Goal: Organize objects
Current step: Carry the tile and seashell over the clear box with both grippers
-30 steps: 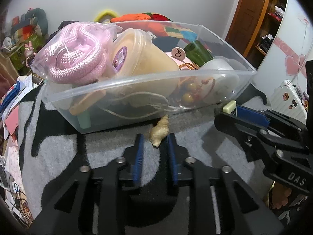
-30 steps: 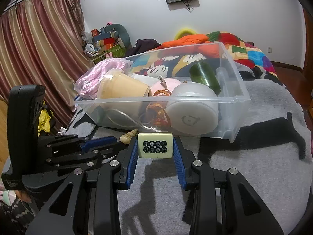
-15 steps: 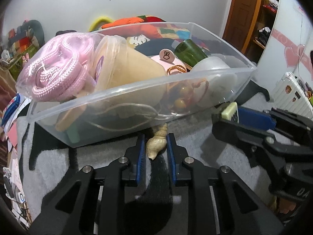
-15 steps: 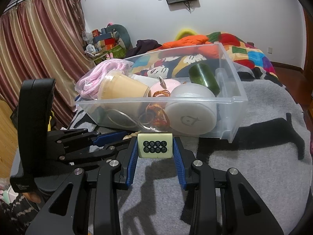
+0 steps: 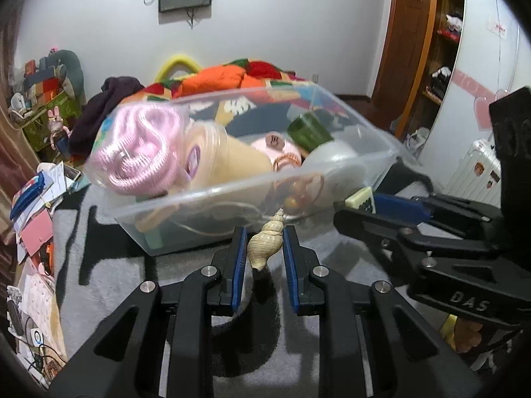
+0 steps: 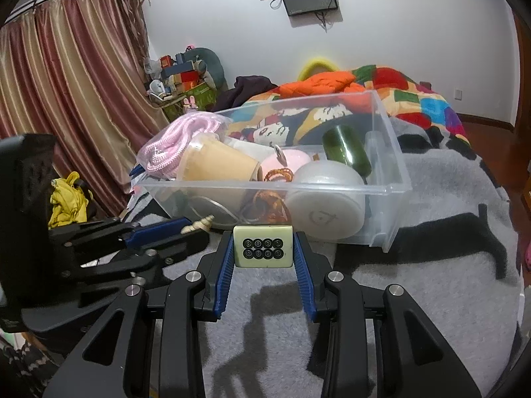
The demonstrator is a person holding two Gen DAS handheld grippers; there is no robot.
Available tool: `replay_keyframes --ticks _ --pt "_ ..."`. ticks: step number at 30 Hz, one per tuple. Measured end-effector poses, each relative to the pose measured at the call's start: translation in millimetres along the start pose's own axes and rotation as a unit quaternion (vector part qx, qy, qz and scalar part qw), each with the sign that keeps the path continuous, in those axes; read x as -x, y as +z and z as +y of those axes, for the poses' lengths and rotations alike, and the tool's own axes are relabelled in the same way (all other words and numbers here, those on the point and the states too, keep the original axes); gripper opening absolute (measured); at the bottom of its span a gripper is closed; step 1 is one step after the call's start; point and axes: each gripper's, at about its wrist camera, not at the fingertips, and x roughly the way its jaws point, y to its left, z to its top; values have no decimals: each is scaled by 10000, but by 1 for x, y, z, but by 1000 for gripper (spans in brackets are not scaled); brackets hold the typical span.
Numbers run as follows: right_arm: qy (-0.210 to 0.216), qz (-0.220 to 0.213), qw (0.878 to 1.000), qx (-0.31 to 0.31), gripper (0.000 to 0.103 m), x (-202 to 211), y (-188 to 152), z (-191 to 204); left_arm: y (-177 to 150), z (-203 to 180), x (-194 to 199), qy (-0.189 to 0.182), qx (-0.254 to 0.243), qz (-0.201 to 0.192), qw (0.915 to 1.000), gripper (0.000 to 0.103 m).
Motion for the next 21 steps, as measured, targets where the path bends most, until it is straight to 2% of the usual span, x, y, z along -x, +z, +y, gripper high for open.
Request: replay_keyframes --ticks 12,21 --pt "-136 -340 9992 159 32 22 18 2 22 8 32 -39 197 -576 9981 21" --pt "-271 -534 9975 362 32 26 42 6 46 4 46 9 151 -976 9951 21"
